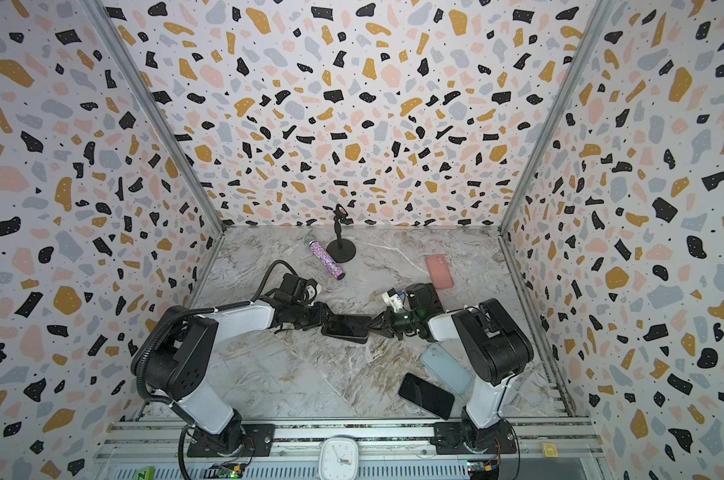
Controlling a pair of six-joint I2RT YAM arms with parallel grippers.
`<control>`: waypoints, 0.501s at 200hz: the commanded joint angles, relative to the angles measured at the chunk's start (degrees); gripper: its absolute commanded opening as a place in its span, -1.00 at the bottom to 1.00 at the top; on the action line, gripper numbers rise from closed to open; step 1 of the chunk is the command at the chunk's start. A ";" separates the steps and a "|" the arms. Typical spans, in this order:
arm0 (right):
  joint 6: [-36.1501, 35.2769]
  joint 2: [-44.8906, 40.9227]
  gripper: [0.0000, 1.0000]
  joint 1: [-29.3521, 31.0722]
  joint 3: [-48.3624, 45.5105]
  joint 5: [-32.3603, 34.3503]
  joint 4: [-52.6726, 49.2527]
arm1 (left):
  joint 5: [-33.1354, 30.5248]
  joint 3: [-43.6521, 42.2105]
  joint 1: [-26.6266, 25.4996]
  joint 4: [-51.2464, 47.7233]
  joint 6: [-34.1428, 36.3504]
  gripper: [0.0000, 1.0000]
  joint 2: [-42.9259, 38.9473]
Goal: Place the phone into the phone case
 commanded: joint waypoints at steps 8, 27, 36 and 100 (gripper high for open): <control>0.58 0.98 -1.00 0.43 0.71 -0.08 -2.22 | 1.56 -1.15 0.24 1.98 -0.72 0.04 0.37; 0.66 1.36 -1.00 0.60 0.88 0.03 -2.12 | 1.74 -1.42 0.27 2.35 -0.81 0.02 0.39; 0.79 1.45 -1.00 0.78 0.97 0.12 -1.98 | 1.68 -1.51 0.27 2.21 -0.81 0.01 0.43; 1.79 2.92 -1.00 1.75 1.06 0.33 -0.35 | 1.43 -1.59 0.29 1.98 -0.34 -0.03 0.68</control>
